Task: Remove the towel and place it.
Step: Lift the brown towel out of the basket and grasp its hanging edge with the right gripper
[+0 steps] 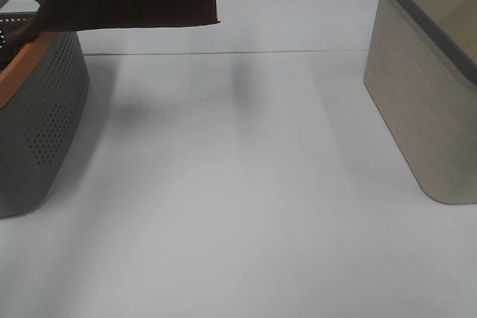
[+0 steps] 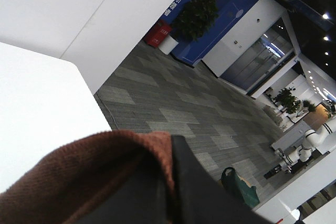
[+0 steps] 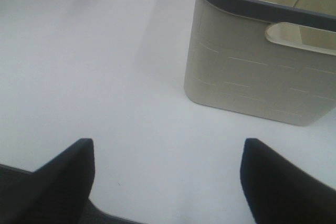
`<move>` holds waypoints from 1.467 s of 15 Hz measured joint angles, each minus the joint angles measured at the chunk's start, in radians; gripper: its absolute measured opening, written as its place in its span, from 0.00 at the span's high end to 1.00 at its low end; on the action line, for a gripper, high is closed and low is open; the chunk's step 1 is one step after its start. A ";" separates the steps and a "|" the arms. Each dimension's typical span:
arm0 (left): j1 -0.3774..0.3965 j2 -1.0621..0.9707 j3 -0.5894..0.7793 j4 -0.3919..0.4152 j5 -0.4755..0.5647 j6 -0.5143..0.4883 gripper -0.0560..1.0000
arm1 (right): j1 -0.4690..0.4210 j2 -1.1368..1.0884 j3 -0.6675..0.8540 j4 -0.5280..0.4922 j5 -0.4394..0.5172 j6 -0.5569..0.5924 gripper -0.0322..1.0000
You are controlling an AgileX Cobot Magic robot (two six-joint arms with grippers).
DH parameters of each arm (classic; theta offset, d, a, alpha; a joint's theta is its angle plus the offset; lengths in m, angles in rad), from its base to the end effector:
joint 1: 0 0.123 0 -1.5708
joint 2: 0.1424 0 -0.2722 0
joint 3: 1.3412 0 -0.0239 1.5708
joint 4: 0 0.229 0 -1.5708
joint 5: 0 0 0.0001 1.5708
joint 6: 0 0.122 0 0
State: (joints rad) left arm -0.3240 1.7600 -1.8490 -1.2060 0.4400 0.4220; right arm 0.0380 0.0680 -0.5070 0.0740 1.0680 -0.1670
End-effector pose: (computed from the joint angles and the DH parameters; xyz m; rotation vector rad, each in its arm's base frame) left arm 0.3843 -0.1804 0.4451 -0.0103 1.6842 -1.1451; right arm 0.0238 0.0088 0.2528 -0.2170 2.0990 0.0126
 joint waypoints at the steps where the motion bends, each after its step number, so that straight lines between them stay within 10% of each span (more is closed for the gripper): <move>1: -0.013 0.000 0.000 0.000 -0.015 0.007 0.95 | 0.000 0.007 0.000 0.006 -0.003 0.000 0.27; 9: -0.174 0.028 0.000 0.026 -0.184 0.043 0.95 | 0.000 0.222 -0.077 0.180 -0.152 -0.016 0.37; 22: -0.211 0.053 0.000 0.027 -0.139 0.044 0.95 | 0.026 0.812 -0.089 0.969 -0.547 -1.037 0.45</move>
State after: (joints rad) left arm -0.5350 1.8130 -1.8490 -1.1790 0.3010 0.4660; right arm 0.0640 0.8800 -0.5960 1.0430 0.5210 -1.2040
